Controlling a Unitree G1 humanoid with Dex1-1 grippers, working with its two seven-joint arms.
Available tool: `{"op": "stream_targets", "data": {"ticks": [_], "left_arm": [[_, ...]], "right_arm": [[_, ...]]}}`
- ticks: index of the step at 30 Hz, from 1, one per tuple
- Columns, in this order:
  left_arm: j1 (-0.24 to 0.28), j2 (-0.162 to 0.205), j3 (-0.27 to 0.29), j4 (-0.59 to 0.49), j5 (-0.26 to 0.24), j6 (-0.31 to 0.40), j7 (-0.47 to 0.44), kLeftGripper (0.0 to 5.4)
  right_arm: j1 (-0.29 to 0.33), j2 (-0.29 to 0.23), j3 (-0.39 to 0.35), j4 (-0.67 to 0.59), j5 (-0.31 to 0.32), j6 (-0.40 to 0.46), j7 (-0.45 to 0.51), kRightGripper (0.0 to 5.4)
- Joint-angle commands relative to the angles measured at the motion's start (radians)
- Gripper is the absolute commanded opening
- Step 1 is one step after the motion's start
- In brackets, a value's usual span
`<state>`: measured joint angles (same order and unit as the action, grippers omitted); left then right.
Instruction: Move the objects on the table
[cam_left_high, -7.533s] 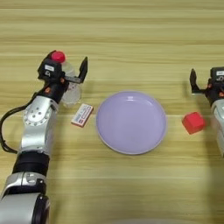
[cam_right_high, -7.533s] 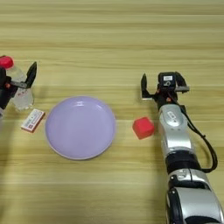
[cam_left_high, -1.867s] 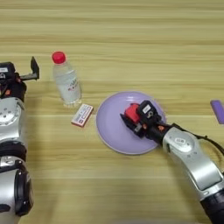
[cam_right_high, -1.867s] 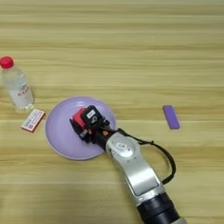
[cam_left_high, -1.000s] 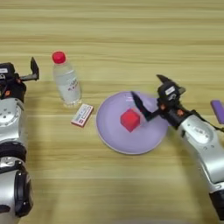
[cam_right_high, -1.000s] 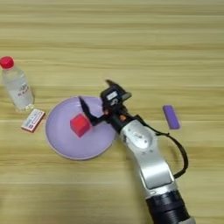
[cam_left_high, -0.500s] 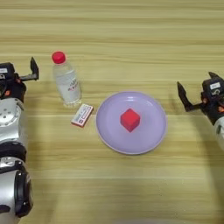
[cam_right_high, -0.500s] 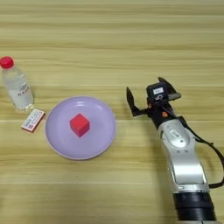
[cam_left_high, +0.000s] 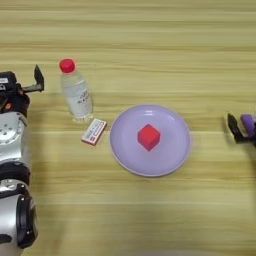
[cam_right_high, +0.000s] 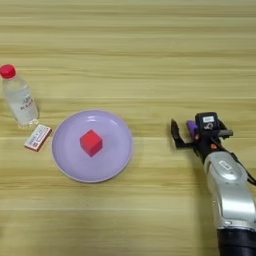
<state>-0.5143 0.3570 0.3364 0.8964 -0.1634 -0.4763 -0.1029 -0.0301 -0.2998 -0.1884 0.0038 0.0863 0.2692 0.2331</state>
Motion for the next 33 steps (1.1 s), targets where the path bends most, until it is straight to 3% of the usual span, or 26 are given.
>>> {"op": "stream_targets", "data": {"ticks": [1, 14, 23, 28, 33], "left_arm": [[0.005, 0.002, -0.001, -0.006, -0.001, 0.003, 0.001, 5.40], [0.003, 0.004, 0.000, -0.003, -0.002, 0.003, 0.000, 5.40], [0.002, 0.005, 0.001, -0.001, -0.003, 0.002, -0.001, 5.40], [0.001, 0.005, 0.001, 0.001, -0.002, 0.001, -0.001, 5.40], [0.002, 0.004, 0.001, 0.000, -0.002, 0.001, 0.000, 5.40]], "right_arm": [[0.003, -0.014, -0.003, 0.017, 0.010, 0.036, 0.010, 5.39], [0.006, 0.000, 0.006, 0.055, 0.031, 0.099, 0.014, 5.39], [-0.004, -0.004, 0.007, 0.103, 0.054, 0.128, 0.019, 4.41], [-0.013, 0.014, -0.007, 0.120, 0.120, 0.189, 0.044, 3.84], [-0.012, 0.015, -0.004, 0.106, 0.139, 0.208, 0.047, 3.28]]}}
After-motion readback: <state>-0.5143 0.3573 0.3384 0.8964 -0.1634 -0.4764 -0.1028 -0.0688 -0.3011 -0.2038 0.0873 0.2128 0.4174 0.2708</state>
